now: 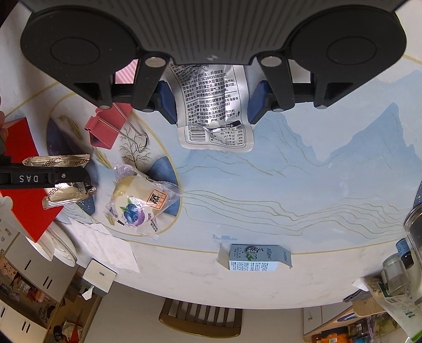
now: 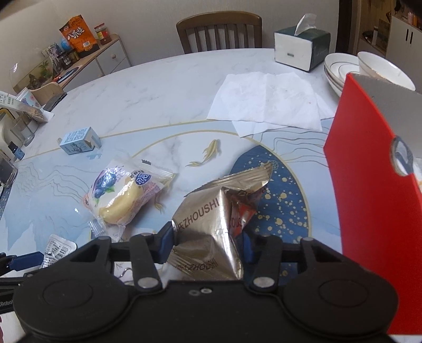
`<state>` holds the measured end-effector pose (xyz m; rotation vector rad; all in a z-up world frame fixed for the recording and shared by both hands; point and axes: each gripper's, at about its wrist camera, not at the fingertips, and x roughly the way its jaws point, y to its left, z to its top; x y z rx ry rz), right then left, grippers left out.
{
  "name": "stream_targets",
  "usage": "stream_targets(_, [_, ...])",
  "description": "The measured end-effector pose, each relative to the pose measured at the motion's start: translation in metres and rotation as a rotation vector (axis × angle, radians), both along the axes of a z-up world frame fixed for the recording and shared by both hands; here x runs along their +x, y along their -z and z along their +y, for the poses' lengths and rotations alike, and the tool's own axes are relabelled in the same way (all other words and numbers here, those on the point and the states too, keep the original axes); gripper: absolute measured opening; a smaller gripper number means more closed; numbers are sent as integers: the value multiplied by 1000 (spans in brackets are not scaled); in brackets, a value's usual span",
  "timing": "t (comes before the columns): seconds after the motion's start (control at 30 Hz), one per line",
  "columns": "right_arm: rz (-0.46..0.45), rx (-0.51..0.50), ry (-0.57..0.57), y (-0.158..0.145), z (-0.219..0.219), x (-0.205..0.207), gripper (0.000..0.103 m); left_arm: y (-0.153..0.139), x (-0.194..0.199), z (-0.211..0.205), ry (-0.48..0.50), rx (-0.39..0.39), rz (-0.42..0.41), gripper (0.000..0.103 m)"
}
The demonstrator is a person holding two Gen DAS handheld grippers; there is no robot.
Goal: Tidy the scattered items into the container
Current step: 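Carry the silver sachet and gold foil bag over the red box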
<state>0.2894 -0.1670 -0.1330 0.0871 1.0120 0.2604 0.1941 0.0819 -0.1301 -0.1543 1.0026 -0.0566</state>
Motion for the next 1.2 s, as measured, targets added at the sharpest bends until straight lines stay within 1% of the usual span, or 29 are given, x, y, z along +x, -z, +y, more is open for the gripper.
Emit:
stream_targets(0.07, [-6, 6, 2, -4, -3, -4, 48, 0, -1, 0, -1, -4, 1, 54])
stream_targets(0.1, [-9, 9, 3, -6, -4, -6, 48, -1, -1, 1, 1, -11, -5, 50])
stream_targets(0.17, [-17, 11, -3, -10, -6, -11, 48, -8, -3, -3, 22, 3, -35, 34])
stream_targets(0.27, [-29, 9, -20, -16, -7, -18, 48, -12, -2, -6, 33, 6, -33, 34])
stream_targets(0.37, [-31, 6, -32, -19, -8, -24, 48, -11, -5, -9, 48, 31, -33, 34])
stream_targets(0.53, [-32, 11, -37, -21, -9, -29, 48, -11, -5, -4, 33, -2, -20, 34])
stream_targets(0.6, [-35, 14, -43, -23, -9, -32, 48, -11, -5, -2, 30, -6, -16, 39])
stream_targets(0.63, [-39, 13, -47, -24, -9, -33, 48, -11, -6, -1, 27, -8, -12, 48])
stream_targets(0.67, [-44, 10, -52, -25, -9, -34, 48, -11, -7, 0, 22, -8, -11, 59])
stream_targets(0.73, [-54, 8, -58, -29, -9, -36, 48, -11, -8, 2, 16, -8, -15, 68])
stream_targets(0.87, [-61, 15, -59, -32, -12, -38, 48, -7, -9, -1, 25, 1, 8, 74])
stream_targets(1.07, [-63, 10, -60, -32, -15, -40, 48, 2, -4, -3, 14, 35, 31, 74])
stream_targets(1.2, [-64, 11, -61, -33, -16, -41, 48, 3, 0, -4, 9, 45, 28, 74])
